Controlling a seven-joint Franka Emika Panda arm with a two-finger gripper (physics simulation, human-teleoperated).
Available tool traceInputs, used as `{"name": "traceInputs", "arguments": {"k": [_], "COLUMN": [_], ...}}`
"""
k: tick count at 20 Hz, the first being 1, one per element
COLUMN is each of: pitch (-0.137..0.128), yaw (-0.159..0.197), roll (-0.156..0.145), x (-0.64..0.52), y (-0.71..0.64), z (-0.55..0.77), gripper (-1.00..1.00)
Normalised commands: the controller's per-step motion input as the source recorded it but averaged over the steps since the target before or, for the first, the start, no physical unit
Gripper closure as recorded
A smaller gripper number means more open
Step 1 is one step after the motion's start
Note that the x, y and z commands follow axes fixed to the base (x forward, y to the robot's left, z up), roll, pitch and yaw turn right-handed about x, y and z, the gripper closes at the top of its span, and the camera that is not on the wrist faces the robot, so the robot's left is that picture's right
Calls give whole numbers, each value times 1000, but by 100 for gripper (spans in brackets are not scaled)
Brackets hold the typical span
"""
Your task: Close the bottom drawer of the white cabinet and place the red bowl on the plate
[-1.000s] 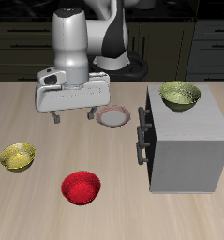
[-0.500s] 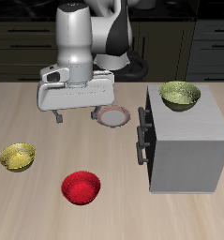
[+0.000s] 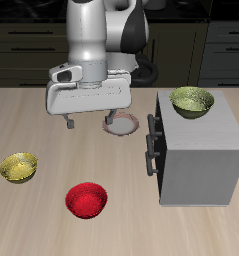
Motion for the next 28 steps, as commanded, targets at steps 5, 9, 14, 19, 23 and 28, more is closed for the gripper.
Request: {"name": "traceInputs", "arguments": {"k": [5, 9, 14, 19, 23, 28], "pitch": [5, 5, 26, 20, 6, 9], "yaw": [0, 7, 23, 0, 8, 25], "roll": [20, 10, 15, 8, 7, 1], "x": [149, 153, 98, 60, 33, 16], "y": [195, 88, 116, 69, 10, -64], "z": [28, -55, -213, -231, -149, -187], "gripper": [-100, -100, -100, -100, -100, -100]}}
